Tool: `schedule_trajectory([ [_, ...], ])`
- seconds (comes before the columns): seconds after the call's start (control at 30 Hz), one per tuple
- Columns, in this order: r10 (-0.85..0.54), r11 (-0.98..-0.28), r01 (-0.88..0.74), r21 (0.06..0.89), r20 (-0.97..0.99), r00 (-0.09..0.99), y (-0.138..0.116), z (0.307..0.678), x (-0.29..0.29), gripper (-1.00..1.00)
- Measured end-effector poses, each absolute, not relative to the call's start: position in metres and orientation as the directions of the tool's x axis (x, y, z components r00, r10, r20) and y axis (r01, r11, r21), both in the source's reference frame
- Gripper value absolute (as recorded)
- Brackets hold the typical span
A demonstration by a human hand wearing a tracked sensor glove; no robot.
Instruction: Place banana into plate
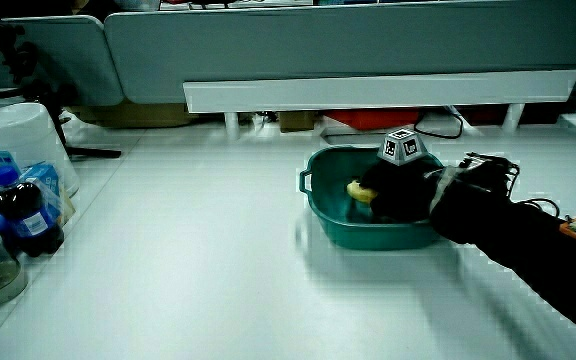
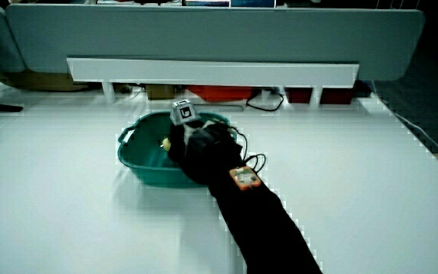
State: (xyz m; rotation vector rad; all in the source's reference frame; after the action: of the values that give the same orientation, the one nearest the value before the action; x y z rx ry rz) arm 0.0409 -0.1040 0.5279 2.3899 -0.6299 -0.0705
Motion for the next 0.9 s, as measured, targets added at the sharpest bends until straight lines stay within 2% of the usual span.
schedule_trajectory([
  [0.4,-0.48,-0.592,-0.436,0.678,0.138,0.867,-0.098,0.549,0.017,0.0],
  [0.43,-0.481,-0.571,-0.433,0.698,0.143,0.865,-0.097,0.554,0.017,0.0],
  [0.5,-0.487,-0.59,-0.432,0.682,0.126,0.864,-0.096,0.551,0.016,0.0],
  [0.73,-0.525,-0.56,-0.434,0.706,0.104,0.845,-0.095,0.556,0.013,0.0],
  [0.9,-0.54,-0.578,-0.428,0.695,0.068,0.839,-0.092,0.556,0.011,0.0],
])
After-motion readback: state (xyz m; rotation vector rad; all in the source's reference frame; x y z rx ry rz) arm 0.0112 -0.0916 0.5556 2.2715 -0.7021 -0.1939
